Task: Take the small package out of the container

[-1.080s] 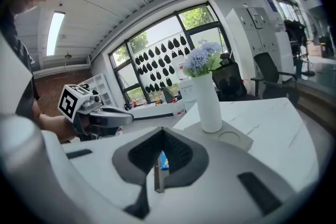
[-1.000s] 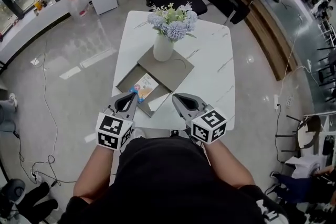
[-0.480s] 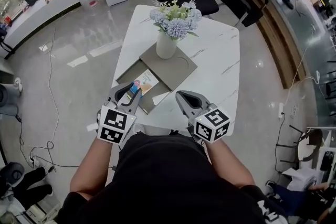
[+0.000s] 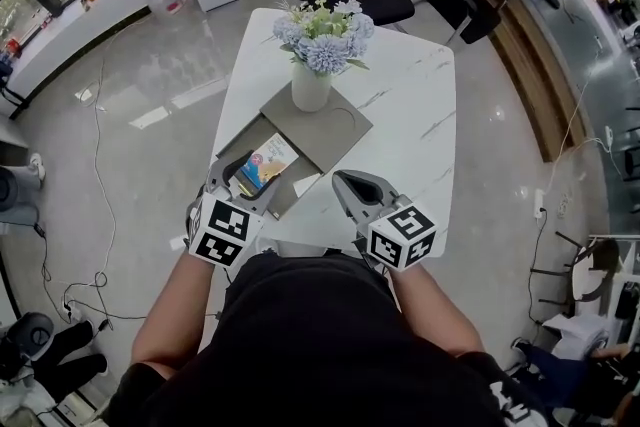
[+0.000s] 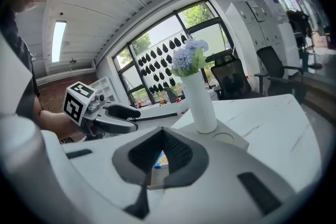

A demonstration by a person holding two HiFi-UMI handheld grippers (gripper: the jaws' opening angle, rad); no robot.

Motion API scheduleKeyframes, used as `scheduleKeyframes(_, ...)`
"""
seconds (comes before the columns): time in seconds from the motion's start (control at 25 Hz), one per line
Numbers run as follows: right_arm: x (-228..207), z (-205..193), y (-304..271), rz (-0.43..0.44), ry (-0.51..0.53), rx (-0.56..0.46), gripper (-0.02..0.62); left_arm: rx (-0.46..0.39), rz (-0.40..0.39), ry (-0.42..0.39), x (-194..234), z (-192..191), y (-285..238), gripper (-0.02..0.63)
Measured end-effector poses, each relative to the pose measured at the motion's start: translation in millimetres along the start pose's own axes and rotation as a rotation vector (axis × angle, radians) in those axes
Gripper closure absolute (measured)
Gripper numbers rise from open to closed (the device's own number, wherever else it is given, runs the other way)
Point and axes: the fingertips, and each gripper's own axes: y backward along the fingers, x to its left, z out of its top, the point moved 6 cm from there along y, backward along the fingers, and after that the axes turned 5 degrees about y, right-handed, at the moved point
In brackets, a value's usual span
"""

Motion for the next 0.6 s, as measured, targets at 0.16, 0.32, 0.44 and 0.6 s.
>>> scheduleKeyframes(0.16, -3.5, -1.4, 1.1, -0.013, -0.009, -0.002, 0.595, 0.006, -0.024, -0.005, -1.0, 1.1, -5.4, 0.297)
scheduleKeyframes(0.32, -3.9, -2.5, 0.7, -0.018, -0.014, -0.002, 0.595, 0.023, -0.028, -0.018, -1.5, 1.0, -8.2, 0.262)
scheduleKeyframes(0.44, -1.9, -3.1, -0.1, -0.019, -0.016, -0.002, 0.595, 0.038, -0.038, -0.031, -2.2, -1.0, -9.2, 0.244)
scheduleKeyframes(0.6, -1.1, -3.3, 0.9, -0.023, -0.013, 0.000, 0.595, 0.059, -0.049, -0.029, -2.5, -5.0, -13.0, 0.242)
